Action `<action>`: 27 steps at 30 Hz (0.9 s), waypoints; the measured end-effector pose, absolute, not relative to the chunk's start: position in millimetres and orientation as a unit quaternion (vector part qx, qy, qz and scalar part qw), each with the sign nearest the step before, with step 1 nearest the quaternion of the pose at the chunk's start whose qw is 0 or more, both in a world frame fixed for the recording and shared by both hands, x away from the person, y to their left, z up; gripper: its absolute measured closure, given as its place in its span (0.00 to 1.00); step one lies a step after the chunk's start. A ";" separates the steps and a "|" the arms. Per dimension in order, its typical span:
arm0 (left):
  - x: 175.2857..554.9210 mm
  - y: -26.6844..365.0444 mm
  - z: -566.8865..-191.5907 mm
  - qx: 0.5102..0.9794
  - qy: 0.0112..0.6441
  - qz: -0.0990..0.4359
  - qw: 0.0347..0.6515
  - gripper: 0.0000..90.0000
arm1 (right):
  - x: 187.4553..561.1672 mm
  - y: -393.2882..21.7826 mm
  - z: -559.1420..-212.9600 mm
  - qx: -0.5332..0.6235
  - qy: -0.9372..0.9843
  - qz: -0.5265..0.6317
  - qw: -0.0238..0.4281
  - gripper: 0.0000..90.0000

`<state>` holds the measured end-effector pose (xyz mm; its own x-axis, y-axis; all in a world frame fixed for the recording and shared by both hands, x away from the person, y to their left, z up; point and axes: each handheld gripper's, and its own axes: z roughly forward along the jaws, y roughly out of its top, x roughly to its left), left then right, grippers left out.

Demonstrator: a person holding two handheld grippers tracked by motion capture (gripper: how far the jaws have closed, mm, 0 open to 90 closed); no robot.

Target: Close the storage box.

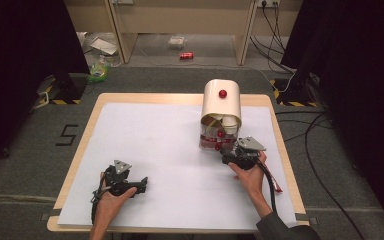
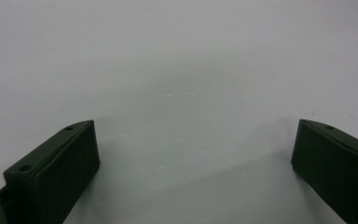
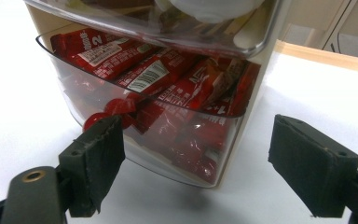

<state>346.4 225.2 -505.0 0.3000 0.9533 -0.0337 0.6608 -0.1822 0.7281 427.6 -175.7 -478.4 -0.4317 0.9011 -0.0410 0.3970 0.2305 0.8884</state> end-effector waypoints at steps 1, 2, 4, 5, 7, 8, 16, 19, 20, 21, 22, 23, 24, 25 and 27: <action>346.4 225.2 -505.0 0.736 0.548 0.222 0.329 0.00 | 427.7 -175.4 -478.2 0.446 0.728 0.430 0.294 0.20; 346.4 225.1 -505.0 0.736 0.548 0.222 0.329 0.00 | 427.9 -175.4 -478.1 0.445 0.729 0.429 0.294 0.20; 346.3 225.2 -505.0 0.736 0.548 0.222 0.329 0.00 | 428.1 -175.5 -477.9 0.446 0.729 0.428 0.294 0.20; 346.4 225.2 -505.0 0.736 0.548 0.222 0.329 0.00 | 428.2 -175.1 -477.6 0.445 0.730 0.428 0.296 0.19; 346.4 225.2 -505.0 0.736 0.548 0.222 0.329 0.00 | 428.9 -174.8 -476.9 0.443 0.731 0.425 0.298 0.18; 346.4 225.1 -505.0 0.736 0.548 0.222 0.329 0.00 | 428.8 -174.7 -476.9 0.445 0.731 0.424 0.297 0.18; 346.2 225.6 -505.0 0.735 0.549 0.221 0.331 0.00 | 428.4 -174.3 -475.8 0.443 0.734 0.423 0.295 0.21; 346.2 225.7 -504.9 0.735 0.549 0.221 0.331 0.00 | 427.4 -174.8 -475.4 0.439 0.736 0.422 0.296 0.23; 346.1 225.9 -504.9 0.735 0.549 0.221 0.331 0.00 | 426.8 -175.8 -474.7 0.440 0.735 0.421 0.298 0.24; 346.1 226.0 -504.9 0.734 0.549 0.220 0.332 0.00 | 425.9 -176.9 -473.8 0.442 0.735 0.419 0.299 0.24; 346.1 226.3 -504.8 0.734 0.549 0.220 0.332 0.00 | 425.6 -177.8 -473.3 0.442 0.734 0.420 0.299 0.24; 346.1 226.3 -504.8 0.734 0.549 0.220 0.333 0.00 | 425.4 -178.8 -472.7 0.443 0.733 0.420 0.301 0.24; 346.1 226.0 -504.9 0.734 0.549 0.220 0.332 0.00 | 424.9 -180.2 -472.3 0.446 0.731 0.421 0.299 0.25; 346.1 225.8 -504.9 0.735 0.549 0.221 0.331 0.00 | 424.5 -181.6 -472.2 0.446 0.731 0.422 0.297 0.26; 346.1 226.1 -504.9 0.734 0.549 0.220 0.332 0.00 | 423.2 -184.1 -471.8 0.447 0.732 0.422 0.293 0.29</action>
